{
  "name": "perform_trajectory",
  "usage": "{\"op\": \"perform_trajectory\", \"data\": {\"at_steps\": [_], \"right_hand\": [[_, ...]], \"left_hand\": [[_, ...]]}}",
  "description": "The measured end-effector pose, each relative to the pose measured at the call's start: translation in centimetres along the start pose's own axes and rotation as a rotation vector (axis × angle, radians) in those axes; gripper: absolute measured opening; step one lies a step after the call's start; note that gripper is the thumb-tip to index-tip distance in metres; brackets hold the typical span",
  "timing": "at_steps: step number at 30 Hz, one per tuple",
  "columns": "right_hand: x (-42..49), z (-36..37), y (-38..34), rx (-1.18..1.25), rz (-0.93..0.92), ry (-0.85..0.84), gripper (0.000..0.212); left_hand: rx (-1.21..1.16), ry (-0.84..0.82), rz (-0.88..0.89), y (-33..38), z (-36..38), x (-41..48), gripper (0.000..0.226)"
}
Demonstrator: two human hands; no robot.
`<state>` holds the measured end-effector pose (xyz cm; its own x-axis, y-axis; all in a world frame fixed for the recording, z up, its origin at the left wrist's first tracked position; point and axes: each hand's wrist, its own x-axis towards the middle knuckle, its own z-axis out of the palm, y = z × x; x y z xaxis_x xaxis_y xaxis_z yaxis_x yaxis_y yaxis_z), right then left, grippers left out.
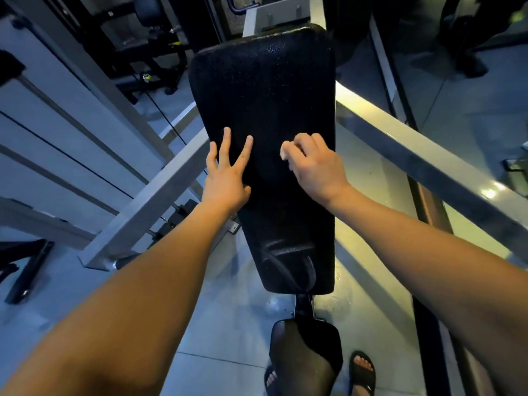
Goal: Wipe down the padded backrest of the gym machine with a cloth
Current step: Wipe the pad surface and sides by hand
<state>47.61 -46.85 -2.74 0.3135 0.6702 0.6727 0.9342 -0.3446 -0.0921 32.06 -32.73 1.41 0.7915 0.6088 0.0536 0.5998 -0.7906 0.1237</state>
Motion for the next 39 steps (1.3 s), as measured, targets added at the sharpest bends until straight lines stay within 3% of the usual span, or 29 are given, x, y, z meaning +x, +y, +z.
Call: {"op": "perform_trajectory", "data": {"at_steps": [4, 8, 11, 13, 17, 20, 26, 33, 39], "right_hand": [[-4.4, 3.9, -1.8, -0.023, -0.075, -0.02, 0.022], [-11.9, 6.9, -2.6, -0.052, -0.239, -0.394, 0.04], [-13.7, 6.8, -3.1, -0.043, -0.193, -0.548, 0.042], [-12.6, 6.0, -3.0, -0.011, -0.16, -0.502, 0.044], [-5.4, 1.6, -2.4, 0.061, -0.055, -0.149, 0.015], [0.0, -0.6, -1.9, 0.078, 0.033, -0.018, 0.014], [-2.0, 0.5, -0.6, 0.013, -0.222, -0.133, 0.046], [0.6, 2.0, -1.7, 0.101, -0.138, 0.009, 0.035], [-7.2, 7.9, -3.4, 0.119, -0.304, -0.116, 0.034]], "left_hand": [[0.023, -0.01, 0.027, -0.7, 0.2, 0.3, 0.115], [0.044, -0.03, 0.038, -0.9, 0.2, 0.4, 0.118], [0.058, -0.042, 0.052, -1.1, -0.2, 0.4, 0.119], [0.059, -0.058, 0.062, -1.2, -0.4, 0.3, 0.119], [-0.006, -0.08, 0.085, -1.3, -0.9, 0.3, 0.116], [-0.074, -0.086, 0.131, -2.0, -1.2, -0.3, 0.105], [-0.015, -0.037, 0.175, -5.1, 0.7, -1.8, 0.089], [0.121, -0.099, 0.153, -5.1, 2.3, -1.5, 0.097], [0.125, -0.078, 0.101, -4.3, 3.2, -1.5, 0.1]]}}
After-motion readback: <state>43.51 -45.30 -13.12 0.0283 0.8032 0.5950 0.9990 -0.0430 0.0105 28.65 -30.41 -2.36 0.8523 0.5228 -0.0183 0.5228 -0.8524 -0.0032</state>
